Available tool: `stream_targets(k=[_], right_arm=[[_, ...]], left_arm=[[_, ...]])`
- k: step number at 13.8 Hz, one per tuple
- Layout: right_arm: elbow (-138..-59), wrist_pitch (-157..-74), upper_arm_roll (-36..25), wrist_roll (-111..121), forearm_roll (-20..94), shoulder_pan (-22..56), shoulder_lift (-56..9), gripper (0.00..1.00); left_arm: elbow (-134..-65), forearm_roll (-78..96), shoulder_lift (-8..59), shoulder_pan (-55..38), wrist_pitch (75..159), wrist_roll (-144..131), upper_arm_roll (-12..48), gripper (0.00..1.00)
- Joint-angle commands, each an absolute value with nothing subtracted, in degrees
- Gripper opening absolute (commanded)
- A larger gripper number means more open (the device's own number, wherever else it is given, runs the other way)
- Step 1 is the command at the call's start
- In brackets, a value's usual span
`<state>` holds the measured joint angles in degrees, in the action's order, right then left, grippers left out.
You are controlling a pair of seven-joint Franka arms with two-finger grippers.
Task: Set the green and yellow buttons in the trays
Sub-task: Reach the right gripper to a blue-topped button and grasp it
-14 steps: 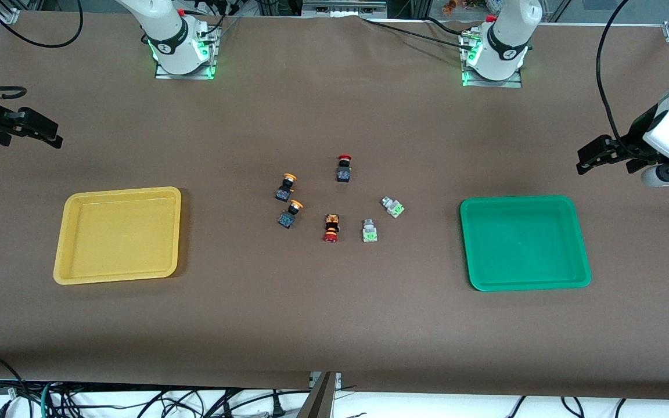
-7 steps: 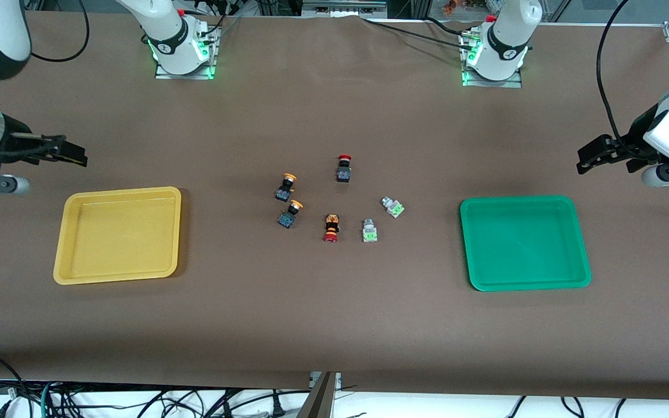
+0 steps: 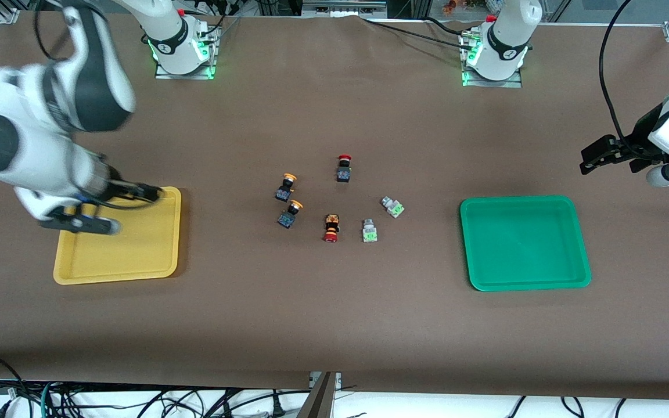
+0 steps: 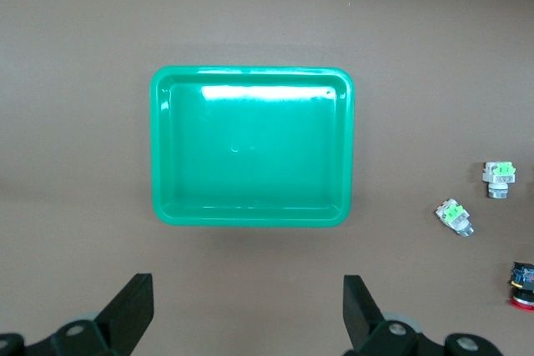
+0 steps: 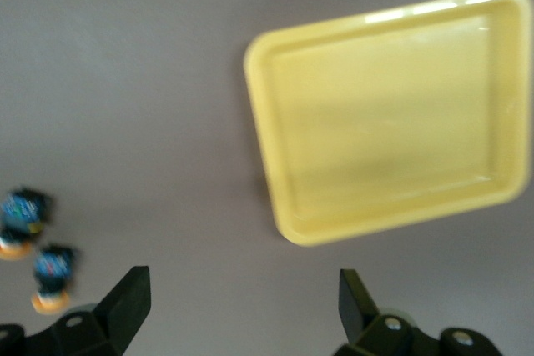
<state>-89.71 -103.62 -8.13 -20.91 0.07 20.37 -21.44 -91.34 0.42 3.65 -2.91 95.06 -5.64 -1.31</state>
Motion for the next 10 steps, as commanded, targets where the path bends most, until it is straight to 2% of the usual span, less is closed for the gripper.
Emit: stream_targets(k=[1, 5, 10], right_arm=[[-88.24, -110.45, -8.53, -32.03, 4.37, 25.03, -26.88, 1.0], [-87.89, -123.54, -8.53, -50.23, 7.73, 33.38, -33.91, 1.0], [-87.89, -134.28, -8.53, -61.78, 7.47, 40.33, -41.91, 1.0]], left_arm=[[-89.38, -0.97, 4.66, -2.64, 93.69, -5.27, -0.97, 1.0], [-89.91, -0.36, 5.53, -4.21, 90.62, -8.07, 0.26, 1.0], [-89.65, 3.57, 14.13, -7.99, 94.55, -26.07, 6.23, 1.0]])
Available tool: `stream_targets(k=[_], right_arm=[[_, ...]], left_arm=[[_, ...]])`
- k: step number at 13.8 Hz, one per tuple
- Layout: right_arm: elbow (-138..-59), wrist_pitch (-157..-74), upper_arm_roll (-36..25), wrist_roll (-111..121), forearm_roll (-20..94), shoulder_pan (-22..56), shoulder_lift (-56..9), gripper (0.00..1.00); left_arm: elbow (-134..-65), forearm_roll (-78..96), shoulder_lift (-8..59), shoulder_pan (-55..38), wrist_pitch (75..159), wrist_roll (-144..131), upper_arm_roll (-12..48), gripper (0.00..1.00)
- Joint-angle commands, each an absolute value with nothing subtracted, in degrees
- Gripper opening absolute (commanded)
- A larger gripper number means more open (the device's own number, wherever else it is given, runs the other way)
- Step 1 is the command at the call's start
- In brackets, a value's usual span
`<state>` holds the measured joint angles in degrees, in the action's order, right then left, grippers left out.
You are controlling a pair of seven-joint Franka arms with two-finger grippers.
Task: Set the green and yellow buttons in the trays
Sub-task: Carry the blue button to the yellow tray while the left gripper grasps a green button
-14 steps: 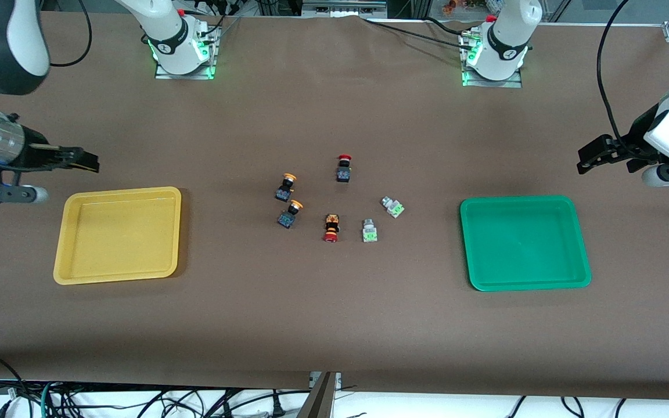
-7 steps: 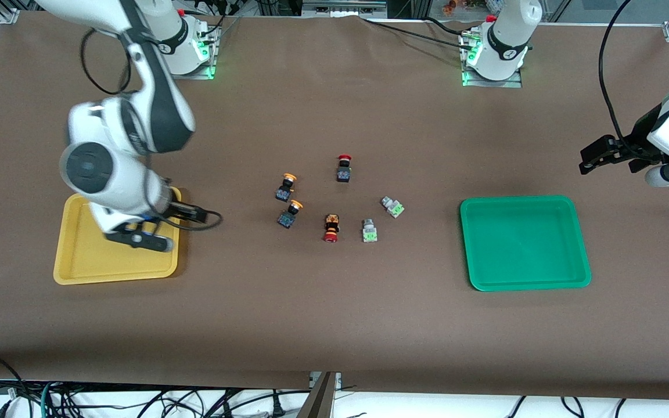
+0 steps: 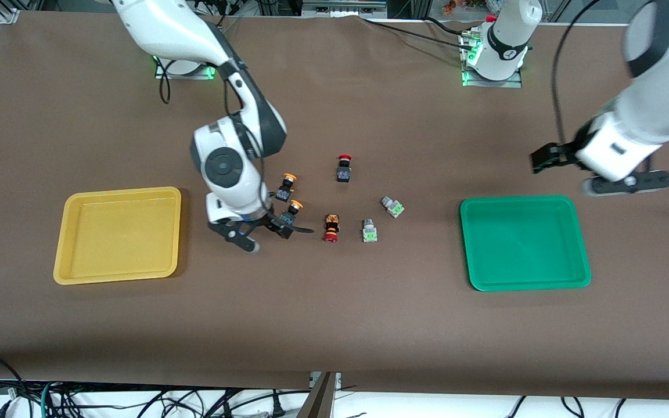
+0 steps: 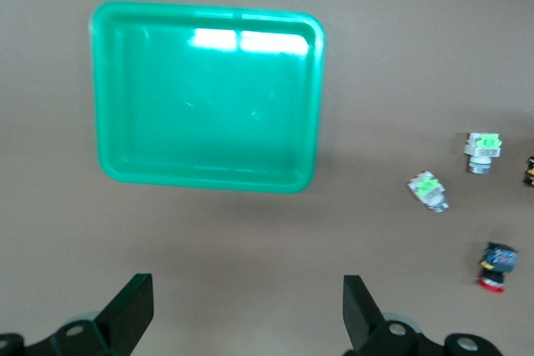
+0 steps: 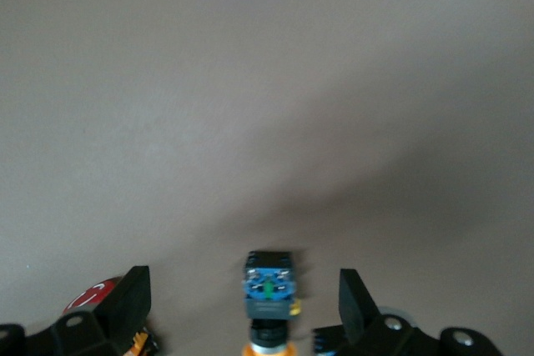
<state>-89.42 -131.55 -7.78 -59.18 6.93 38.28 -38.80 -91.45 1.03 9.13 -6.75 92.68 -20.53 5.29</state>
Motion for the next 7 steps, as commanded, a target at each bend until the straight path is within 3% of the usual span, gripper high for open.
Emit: stream_targets(k=[1, 4, 7], right_arm=[[-87.98, -134.82, -8.53, -61.96, 7.38, 40.6, -43.05, 1.0], [-88.24, -135.18, -8.53, -61.7, 7.03, 40.69, -44.65, 1.0], [-89.29, -134.82, -8.53, -61.79, 7.03, 41.13, -44.65, 1.0]], left_arm=[[-89.82, 6.91, 17.28, -8.26, 97.09, -28.97, 6.41, 1.0], [-91.66, 15.53, 27.3, -12.63, 108.67, -37.67, 6.5, 1.0], [-96.74, 15.12, 32.07, -18.7, 120.37, -47.16, 6.42, 1.0]])
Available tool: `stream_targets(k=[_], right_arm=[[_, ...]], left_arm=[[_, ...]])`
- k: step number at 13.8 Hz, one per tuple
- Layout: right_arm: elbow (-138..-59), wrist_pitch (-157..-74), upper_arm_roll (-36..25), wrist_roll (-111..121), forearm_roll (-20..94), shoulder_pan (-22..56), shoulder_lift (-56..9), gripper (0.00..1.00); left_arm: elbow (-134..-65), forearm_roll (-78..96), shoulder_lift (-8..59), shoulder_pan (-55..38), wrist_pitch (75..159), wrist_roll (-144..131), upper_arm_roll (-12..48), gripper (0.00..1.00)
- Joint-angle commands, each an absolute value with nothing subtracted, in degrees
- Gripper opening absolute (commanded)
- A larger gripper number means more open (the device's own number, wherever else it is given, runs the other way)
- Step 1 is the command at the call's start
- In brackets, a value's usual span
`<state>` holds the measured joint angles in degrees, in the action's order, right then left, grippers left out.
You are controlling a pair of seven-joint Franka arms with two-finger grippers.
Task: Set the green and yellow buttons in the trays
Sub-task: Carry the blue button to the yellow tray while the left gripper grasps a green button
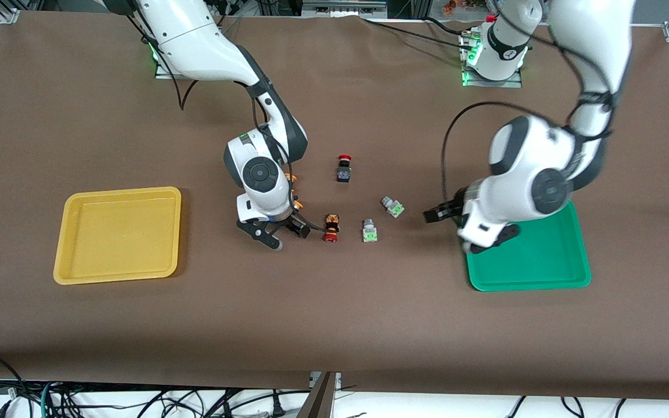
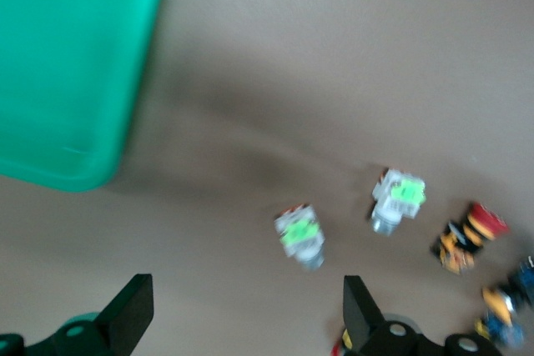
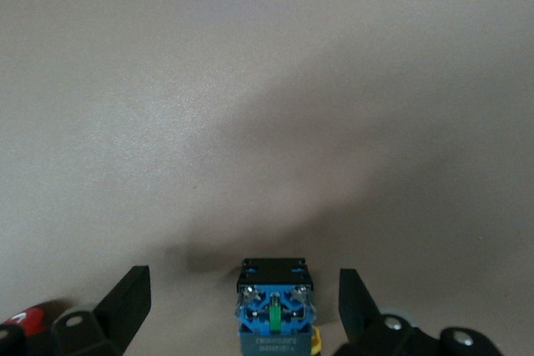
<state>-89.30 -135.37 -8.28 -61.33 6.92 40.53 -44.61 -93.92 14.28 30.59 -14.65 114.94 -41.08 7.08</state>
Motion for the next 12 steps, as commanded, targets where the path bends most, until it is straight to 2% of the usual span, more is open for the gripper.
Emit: stream_targets(k=[1, 2, 3, 5, 8, 12], right_arm=[[-89.82, -134.74, -8.53, -61.53, 7.12, 41.74, -44.65, 0.6], [-89.91, -134.74, -8.53, -61.61, 7.38, 42.18, -44.65, 0.25], [-90.09, -134.74, -8.53, -61.44, 7.56, 42.1, -44.65, 0.13], [-89.91, -134.74, -8.53, -60.39, 7.65, 42.1, -44.65, 0.0], [-89.21, -134.04, -9.49, -55.05, 7.65, 40.62, -42.64, 0.0], [-88.77, -123.26, -9.76, -30.23, 7.65, 27.9, -36.67, 0.0]], left_arm=[[-99.55, 15.12, 32.6, -20.72, 124.06, -49.89, 6.42, 1.0], [-102.36, 15.12, 32.61, -22.13, 127.41, -51.31, 6.42, 1.0], [-104.22, 15.12, 32.78, -23.11, 129.44, -52.02, 6.42, 1.0], [-104.85, 15.2, 33.31, -23.2, 129.81, -52.03, 6.5, 1.0], [-104.68, 15.73, 34.71, -23.29, 130.25, -52.12, 6.5, 1.0], [-103.01, 15.91, 37.17, -22.77, 132.01, -52.56, 6.42, 1.0]])
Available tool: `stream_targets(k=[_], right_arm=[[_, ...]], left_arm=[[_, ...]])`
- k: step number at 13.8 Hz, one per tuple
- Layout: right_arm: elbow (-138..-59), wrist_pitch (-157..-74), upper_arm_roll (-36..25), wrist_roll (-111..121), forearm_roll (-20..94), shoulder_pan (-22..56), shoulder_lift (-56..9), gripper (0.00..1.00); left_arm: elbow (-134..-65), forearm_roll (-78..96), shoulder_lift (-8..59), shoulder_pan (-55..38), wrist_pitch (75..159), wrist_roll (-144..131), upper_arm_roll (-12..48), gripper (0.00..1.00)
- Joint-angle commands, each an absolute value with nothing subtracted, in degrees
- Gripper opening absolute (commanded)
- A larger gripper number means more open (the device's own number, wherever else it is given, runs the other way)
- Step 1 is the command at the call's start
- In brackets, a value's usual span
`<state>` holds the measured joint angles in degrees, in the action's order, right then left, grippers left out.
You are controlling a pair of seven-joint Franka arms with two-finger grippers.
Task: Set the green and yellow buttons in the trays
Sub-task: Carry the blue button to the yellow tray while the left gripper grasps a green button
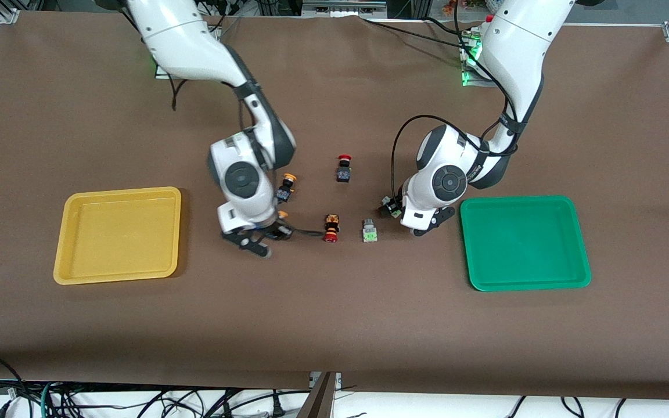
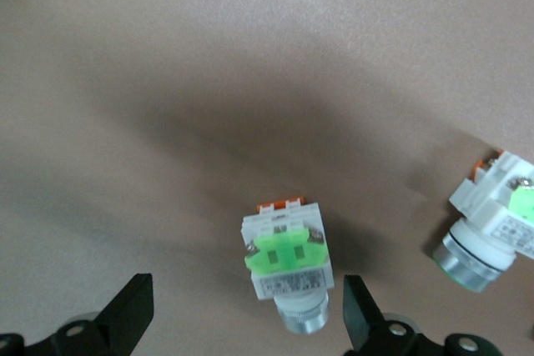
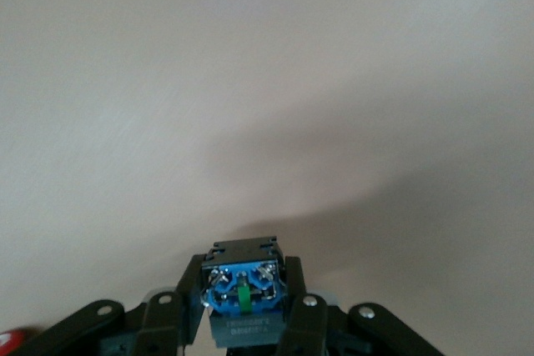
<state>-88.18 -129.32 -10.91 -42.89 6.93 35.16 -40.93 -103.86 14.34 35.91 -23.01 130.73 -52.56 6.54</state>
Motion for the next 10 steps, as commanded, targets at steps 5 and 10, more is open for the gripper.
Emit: stream_targets(k=[5, 10], right_arm=[[-90.17, -115.84, -11.34, 1.97, 7.38, 11.01, -35.68, 0.0], [-92.98, -118.12, -11.34, 7.45, 6.94, 2.56, -38.23, 0.0]], left_arm=[[-102.4, 14.94, 37.27, -23.29, 132.45, -52.83, 6.33, 0.53], [-101.43, 13.55, 37.18, -23.03, 131.93, -49.5, 6.33, 0.01]])
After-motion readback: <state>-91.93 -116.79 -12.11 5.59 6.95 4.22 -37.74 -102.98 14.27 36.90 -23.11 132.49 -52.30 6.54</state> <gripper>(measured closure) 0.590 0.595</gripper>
